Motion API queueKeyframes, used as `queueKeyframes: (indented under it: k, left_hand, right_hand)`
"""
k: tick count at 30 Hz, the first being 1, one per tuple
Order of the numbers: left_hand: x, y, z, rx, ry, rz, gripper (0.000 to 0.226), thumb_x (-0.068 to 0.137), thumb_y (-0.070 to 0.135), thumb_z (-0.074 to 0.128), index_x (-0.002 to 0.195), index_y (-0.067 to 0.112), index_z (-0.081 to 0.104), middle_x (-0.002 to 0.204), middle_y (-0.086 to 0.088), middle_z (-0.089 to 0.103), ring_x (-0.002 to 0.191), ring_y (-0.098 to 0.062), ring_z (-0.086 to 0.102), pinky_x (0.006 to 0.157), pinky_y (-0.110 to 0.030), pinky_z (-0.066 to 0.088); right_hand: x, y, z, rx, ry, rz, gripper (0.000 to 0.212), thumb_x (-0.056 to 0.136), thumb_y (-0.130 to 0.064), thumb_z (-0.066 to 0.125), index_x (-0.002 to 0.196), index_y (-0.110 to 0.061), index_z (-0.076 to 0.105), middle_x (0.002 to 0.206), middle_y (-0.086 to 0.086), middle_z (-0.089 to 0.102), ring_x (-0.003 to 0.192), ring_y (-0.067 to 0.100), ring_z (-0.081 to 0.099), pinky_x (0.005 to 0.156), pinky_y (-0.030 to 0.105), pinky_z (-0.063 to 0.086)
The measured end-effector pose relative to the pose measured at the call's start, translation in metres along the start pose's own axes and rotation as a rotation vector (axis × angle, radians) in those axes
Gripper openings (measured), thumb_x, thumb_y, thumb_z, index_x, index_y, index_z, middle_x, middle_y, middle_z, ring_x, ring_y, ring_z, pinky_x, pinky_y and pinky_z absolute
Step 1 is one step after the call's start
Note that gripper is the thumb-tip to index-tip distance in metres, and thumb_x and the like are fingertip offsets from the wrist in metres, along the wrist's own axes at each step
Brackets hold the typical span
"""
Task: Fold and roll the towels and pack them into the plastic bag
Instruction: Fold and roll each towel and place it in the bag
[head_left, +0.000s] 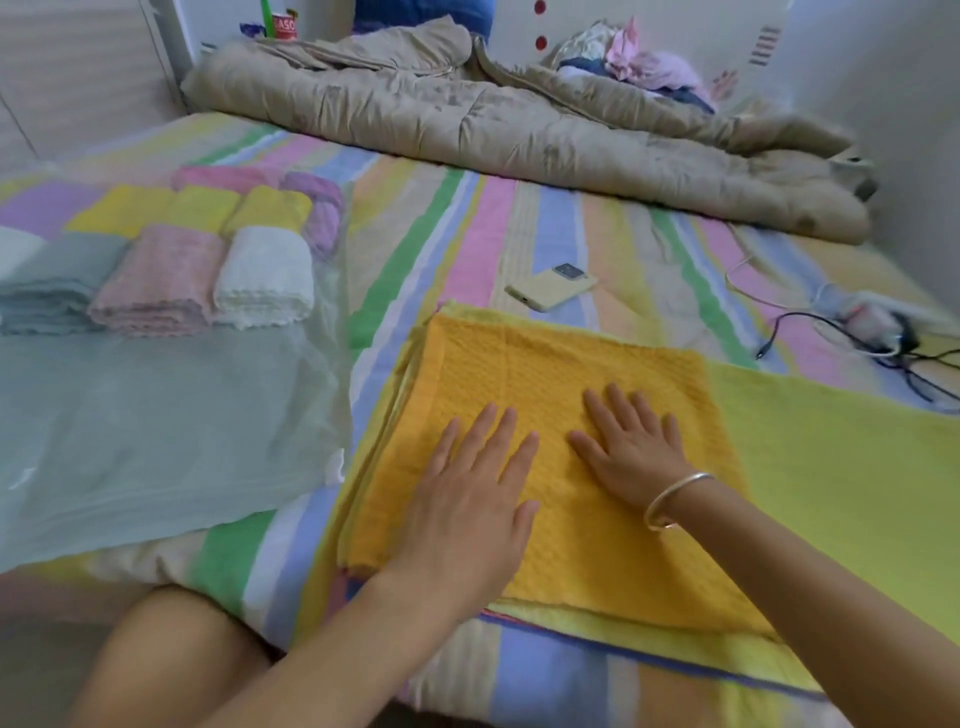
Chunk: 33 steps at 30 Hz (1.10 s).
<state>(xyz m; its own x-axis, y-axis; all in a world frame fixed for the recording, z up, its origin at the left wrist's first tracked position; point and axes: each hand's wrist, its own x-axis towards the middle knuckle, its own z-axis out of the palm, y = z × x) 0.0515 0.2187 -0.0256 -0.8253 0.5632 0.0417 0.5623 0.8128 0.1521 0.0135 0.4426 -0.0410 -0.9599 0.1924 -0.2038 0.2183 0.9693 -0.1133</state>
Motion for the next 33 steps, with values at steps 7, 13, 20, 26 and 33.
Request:
queueKeyframes:
  k: [7,13,20,26,33]
  left_hand:
    - [-0.009,-0.016,0.036,0.023,-0.081,0.004,0.073,0.092,0.065,0.004,0.154,0.028,0.019,0.161,-0.001,0.011,0.149,-0.018,0.006,0.115,-0.045,0.006]
    - [-0.011,-0.018,0.036,0.067,-0.092,-0.005,0.098,0.066,0.073,-0.035,0.152,0.032,-0.012,0.159,0.004,-0.02,0.147,-0.014,-0.019,0.12,-0.042,-0.006]
    - [-0.004,0.031,0.008,0.006,-0.13,0.008,0.062,0.101,0.03,0.034,0.155,0.023,0.005,0.163,-0.006,-0.004,0.15,-0.023,-0.004,0.121,-0.039,0.001]
    - [-0.003,0.102,0.011,-0.358,0.136,0.396,0.028,0.091,0.023,0.05,0.117,0.023,0.061,0.116,0.006,0.057,0.109,-0.011,0.052,0.091,-0.025,0.041]
    - [0.004,0.144,0.024,-0.377,0.108,0.336,0.024,0.093,0.044,0.049,0.11,0.03,0.06,0.105,0.013,0.059,0.101,-0.008,0.053,0.08,-0.029,0.047]
  right_hand:
    - [-0.068,0.065,0.011,0.031,0.008,0.127,0.065,0.093,-0.064,0.018,0.15,-0.04,-0.002,0.159,-0.008,-0.012,0.146,0.015,-0.012,0.117,0.046,-0.008]
    - [-0.094,0.094,0.014,0.089,0.144,0.196,0.072,0.091,-0.063,0.034,0.152,-0.029,0.014,0.16,0.004,0.01,0.146,0.024,0.009,0.118,0.039,0.013]
    - [-0.144,0.097,0.005,0.138,0.34,0.158,0.074,0.074,-0.066,0.061,0.135,-0.031,0.041,0.102,-0.006,0.056,0.09,0.017,0.059,0.068,0.035,0.051]
    - [-0.162,0.105,-0.006,0.91,0.062,0.363,0.012,0.098,-0.018,0.048,0.102,-0.013,0.058,0.064,0.007,0.062,0.044,0.01,0.057,0.044,0.024,0.04]
    - [-0.188,0.098,-0.015,1.212,-0.04,0.358,0.009,0.094,-0.017,0.055,0.1,-0.01,0.058,0.059,0.011,0.06,0.047,0.01,0.059,0.039,0.02,0.042]
